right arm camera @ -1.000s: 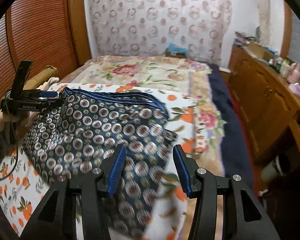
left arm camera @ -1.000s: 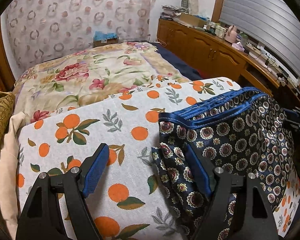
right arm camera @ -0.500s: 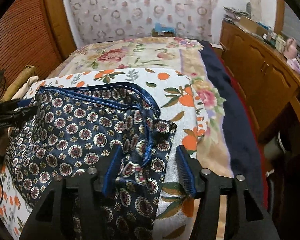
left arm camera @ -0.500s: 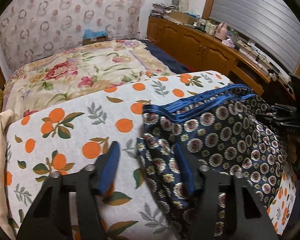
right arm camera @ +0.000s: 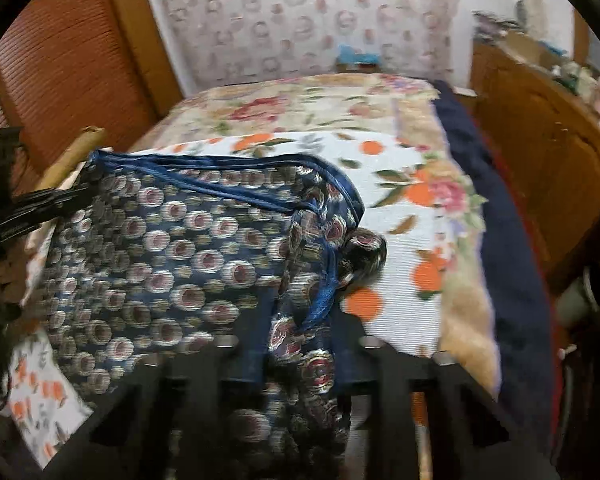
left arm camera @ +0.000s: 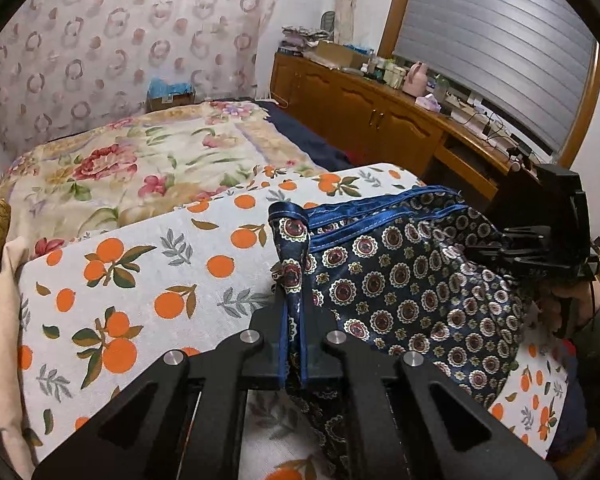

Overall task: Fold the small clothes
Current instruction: 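Grasp the folded shirt with both tools and lift it off the bed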

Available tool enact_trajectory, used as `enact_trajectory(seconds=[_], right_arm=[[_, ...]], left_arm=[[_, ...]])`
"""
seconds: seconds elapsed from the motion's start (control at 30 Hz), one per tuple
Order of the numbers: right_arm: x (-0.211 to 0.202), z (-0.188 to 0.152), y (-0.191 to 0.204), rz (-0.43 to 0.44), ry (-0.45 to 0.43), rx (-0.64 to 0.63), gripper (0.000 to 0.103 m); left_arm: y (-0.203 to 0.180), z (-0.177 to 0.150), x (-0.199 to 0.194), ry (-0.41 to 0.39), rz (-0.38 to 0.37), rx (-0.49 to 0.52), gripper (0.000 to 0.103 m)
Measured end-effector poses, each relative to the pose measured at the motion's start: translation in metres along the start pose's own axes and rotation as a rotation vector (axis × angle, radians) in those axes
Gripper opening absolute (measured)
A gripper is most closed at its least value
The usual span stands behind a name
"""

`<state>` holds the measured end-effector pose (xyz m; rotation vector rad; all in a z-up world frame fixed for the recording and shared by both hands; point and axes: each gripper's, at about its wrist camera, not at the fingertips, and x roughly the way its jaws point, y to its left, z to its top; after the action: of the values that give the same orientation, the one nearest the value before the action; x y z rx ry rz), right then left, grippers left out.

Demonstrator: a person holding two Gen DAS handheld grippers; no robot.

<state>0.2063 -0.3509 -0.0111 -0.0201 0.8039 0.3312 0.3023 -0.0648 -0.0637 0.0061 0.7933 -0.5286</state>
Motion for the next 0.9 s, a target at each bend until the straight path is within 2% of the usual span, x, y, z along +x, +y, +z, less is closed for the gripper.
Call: enact_trajectory(seconds=[0.13,0.27,0.5,0.77,0.9], right_arm=[[-0.011,0.000,0.011,-0.011,-0.053,-0.032,0.008],[-0.038,0.010,0.022,-0.017,-0.158,-0.051,0.008],[-0.070,0.045,0.077,0.010,-0.298,-0.177,0.008],[-0.066,0.106,0.156,0.115,-0.390,-0.332,0.007],[-0.048,0.148,0.205,0.167,-0.410,-0.445,0.007]], left_arm=[[-0.002,-0.001,-0.017,-0.048,-0.010,-0.010,0.005],[0.000,-0.004,-0.046,-0.119,-0.009,-0.035,0.005],[0.019,-0.015,-0.120,-0.271,0.043,-0.093,0.005],[0.064,-0.043,-0.206,-0.419,0.200,-0.179,0.005],[0.092,-0.061,-0.234,-0.471,0.298,-0.242,0.005]])
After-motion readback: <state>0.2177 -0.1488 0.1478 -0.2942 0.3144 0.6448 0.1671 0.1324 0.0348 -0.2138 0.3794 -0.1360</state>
